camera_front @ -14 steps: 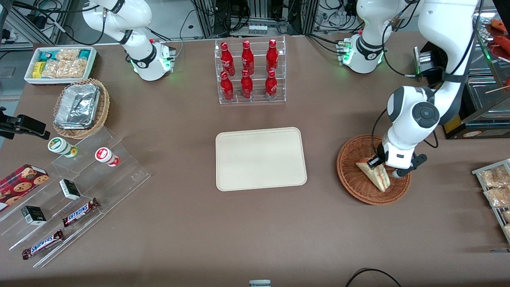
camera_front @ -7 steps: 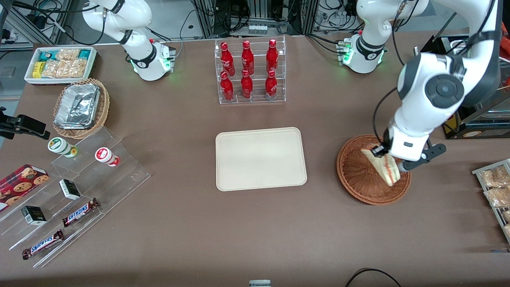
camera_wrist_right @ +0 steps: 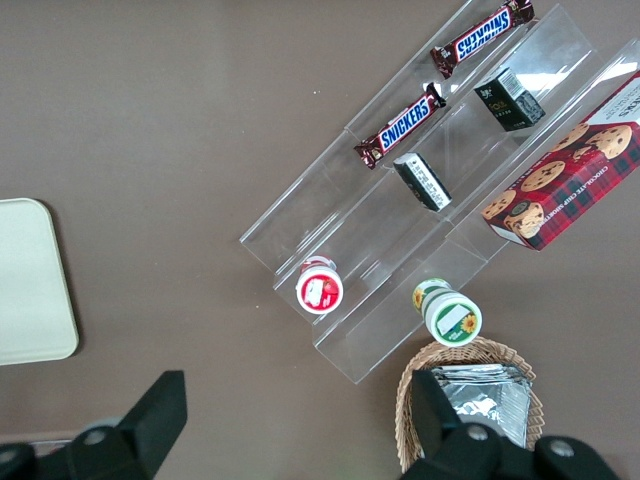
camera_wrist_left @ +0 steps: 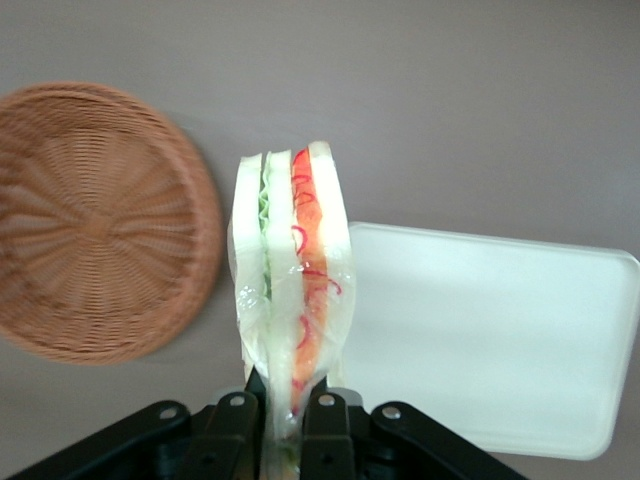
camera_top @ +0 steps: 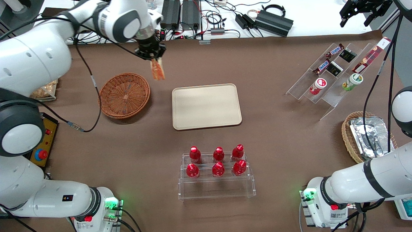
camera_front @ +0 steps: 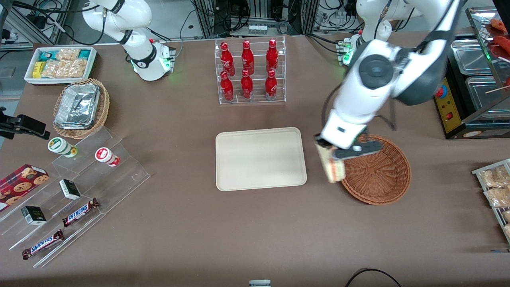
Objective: Place sandwich from basket to tray
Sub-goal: 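Carry the held sandwich with the left gripper over the cream tray, then lower the sandwich onto the tray and open the left gripper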
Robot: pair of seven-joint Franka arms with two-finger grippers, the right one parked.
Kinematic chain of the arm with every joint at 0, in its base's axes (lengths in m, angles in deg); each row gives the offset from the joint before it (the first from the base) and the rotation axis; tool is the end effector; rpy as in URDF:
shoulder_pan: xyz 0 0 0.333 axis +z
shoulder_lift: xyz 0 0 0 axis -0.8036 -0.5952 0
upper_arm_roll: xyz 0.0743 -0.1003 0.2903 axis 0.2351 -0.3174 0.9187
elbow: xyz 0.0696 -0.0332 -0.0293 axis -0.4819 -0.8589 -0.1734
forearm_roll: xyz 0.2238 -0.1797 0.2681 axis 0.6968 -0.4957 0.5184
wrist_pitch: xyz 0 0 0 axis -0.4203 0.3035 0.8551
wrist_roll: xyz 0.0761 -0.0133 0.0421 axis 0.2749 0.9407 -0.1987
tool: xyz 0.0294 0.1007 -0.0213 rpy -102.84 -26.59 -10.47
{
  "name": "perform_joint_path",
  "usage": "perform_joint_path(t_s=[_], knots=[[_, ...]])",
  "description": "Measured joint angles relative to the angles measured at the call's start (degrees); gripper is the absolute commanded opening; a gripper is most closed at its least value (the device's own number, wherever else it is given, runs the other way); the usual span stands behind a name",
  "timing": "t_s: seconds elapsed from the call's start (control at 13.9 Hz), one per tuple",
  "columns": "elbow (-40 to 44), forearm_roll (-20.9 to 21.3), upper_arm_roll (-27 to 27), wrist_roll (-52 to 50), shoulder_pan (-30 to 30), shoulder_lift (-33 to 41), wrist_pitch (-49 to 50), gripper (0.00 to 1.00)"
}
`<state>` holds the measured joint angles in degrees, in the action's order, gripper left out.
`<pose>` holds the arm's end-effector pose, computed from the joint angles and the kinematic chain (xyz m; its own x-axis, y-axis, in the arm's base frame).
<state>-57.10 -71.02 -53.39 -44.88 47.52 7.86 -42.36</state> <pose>0.5524 -0.3204 0.4750 0.9894 0.1427 0.0266 0.1418 -0.9894 0.0313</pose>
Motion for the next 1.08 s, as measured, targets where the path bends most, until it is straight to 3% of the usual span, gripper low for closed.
perform_joint_path(t_s=[0.29, 0.65, 1.08], knots=[[4.06, 1.47, -0.06, -3.37, -8.25, -6.83, -0.53, 0.00], [5.63, 11.12, 0.00, -12.49, -14.66, -15.91, -5.80, 0.00], [7.18, 12.42, 0.05, -15.01, -16.65, -22.73, -16.28, 0.00]])
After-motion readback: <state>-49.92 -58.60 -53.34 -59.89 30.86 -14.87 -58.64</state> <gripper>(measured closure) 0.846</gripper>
